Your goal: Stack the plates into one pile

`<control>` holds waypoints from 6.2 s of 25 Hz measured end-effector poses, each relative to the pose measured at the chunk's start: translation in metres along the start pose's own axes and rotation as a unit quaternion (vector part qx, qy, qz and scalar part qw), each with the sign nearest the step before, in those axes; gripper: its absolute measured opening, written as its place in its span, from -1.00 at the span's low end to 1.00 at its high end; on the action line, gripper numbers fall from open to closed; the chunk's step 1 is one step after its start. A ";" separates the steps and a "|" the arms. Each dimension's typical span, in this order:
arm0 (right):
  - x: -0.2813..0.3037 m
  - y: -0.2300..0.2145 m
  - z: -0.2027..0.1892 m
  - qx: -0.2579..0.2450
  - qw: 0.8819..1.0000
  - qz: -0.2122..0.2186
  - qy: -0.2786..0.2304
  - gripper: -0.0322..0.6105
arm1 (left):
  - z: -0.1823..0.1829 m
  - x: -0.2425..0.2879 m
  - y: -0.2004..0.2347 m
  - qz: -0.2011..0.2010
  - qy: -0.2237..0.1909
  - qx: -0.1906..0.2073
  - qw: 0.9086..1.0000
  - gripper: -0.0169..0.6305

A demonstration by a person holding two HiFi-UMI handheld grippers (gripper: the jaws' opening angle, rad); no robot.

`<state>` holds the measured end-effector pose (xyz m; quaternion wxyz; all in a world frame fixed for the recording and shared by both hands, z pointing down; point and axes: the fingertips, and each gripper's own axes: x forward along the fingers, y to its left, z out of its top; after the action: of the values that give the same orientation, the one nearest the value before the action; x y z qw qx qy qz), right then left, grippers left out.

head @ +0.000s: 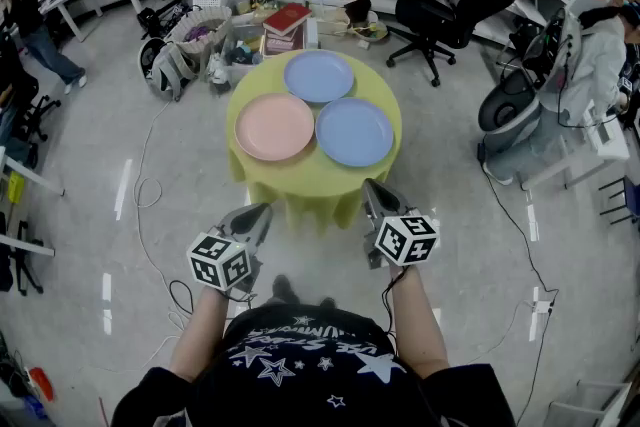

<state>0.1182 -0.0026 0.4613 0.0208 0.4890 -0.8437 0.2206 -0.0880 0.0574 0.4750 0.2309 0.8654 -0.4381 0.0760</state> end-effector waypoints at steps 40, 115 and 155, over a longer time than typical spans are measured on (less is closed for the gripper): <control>0.035 0.001 -0.052 0.057 0.989 -0.135 0.034 -0.85 | -0.031 -0.019 0.096 -0.034 0.046 -0.029 0.998 -0.89; 0.408 -0.266 -0.006 0.083 0.937 -0.058 0.334 -0.59 | 0.048 0.228 0.211 0.144 0.129 -0.059 0.979 -0.89; 0.267 -0.228 0.031 0.249 0.950 -0.132 0.134 -0.81 | 0.016 0.156 0.191 0.089 0.135 -0.034 0.986 -0.89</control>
<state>0.1750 -0.3299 0.5809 0.0396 0.5515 -0.6794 0.4824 -0.1460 -0.1601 0.5770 0.3095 0.7962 -0.4809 0.1975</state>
